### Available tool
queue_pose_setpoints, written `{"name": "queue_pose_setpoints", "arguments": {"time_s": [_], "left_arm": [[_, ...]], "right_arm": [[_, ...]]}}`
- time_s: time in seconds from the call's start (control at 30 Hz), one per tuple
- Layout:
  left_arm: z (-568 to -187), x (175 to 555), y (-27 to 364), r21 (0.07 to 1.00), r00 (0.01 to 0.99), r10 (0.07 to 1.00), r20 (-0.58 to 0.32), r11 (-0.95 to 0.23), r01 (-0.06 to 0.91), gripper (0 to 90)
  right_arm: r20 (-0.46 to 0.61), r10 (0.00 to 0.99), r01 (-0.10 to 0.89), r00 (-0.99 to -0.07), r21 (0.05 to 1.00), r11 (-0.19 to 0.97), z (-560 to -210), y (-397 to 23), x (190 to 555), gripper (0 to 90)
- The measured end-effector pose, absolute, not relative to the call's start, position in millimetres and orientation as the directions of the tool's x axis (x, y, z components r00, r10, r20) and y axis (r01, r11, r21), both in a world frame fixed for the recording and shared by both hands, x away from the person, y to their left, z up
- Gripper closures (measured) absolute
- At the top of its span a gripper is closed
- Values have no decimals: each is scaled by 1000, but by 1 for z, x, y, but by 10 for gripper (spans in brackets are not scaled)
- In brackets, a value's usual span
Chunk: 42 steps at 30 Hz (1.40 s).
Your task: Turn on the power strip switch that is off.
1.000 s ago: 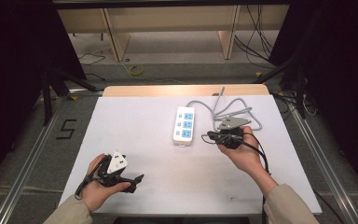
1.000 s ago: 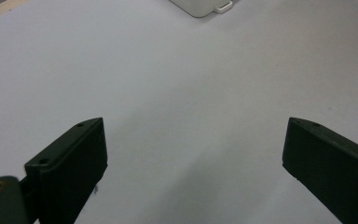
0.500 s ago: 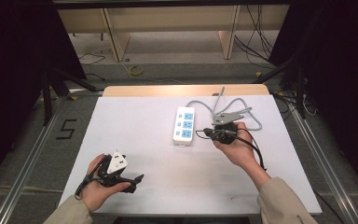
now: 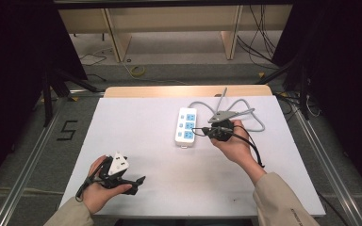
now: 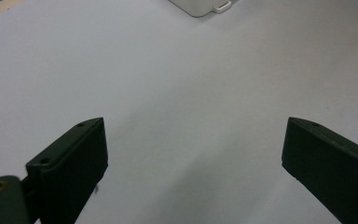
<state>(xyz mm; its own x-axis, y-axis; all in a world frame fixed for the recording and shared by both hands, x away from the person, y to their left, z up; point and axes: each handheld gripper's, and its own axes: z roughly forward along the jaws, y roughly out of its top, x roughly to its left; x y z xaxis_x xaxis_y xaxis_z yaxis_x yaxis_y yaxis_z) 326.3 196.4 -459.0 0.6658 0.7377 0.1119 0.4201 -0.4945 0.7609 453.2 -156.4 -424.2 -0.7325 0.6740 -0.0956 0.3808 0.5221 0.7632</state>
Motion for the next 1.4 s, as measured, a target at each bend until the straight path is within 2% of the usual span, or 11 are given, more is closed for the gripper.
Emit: {"name": "queue_pose_setpoints", "arguments": {"time_s": [1.4], "left_arm": [[-460, 326, 196, 760, 673, 733, 102, -494, 423, 67]], "right_arm": [[-84, 677, 426, -731, 720, 548, -436, -123, 492, 900]]}}
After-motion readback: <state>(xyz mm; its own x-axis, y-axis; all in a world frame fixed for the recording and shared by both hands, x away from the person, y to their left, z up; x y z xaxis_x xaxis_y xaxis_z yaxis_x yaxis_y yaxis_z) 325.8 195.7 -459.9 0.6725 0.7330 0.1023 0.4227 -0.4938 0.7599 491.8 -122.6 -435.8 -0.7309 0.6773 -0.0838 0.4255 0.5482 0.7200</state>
